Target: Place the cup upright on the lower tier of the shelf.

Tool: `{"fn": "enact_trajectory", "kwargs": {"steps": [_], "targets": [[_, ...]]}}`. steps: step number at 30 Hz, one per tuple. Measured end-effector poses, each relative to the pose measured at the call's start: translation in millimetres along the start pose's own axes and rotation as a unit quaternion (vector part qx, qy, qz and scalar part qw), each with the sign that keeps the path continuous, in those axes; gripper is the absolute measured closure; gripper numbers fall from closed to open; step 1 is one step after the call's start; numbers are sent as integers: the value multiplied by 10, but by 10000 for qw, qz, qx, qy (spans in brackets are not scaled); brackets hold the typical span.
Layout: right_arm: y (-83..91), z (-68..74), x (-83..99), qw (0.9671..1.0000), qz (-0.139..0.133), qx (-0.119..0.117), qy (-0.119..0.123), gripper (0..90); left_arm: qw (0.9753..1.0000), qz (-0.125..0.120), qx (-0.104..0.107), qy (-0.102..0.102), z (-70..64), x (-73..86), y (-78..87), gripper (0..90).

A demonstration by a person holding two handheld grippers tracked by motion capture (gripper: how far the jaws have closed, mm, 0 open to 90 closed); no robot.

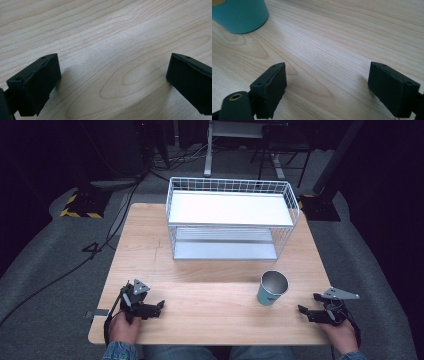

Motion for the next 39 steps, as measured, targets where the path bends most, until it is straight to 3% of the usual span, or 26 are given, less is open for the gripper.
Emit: {"fn": "enact_trajectory", "kwargs": {"steps": [9,21,30,39], "targets": [[79,118,-78,9998,-80,-90,133,152,10000,5,2,-3,6,-3,-3,0],[96,477,-296,9981,-289,-416,343,105,10000,1,2,-1,5,-3,-3,0],[-10,790,-497,9947,-478,-727,540,54,10000,0,1,-1,5,-3,-4,1],[-136,943,-628,9935,-585,-764,613,0,10000,4,3,-5,6,-2,-3,1]]}}
Point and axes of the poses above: each handheld gripper's, and its own axes: y roughly backward along the jaws, x roughly out of its underside, z roughly to its left, the point moved 8 cm from there along -y, roughly forward along the jaws, and after that the axes turned 8 degrees about -z, right-handed, at the moved point
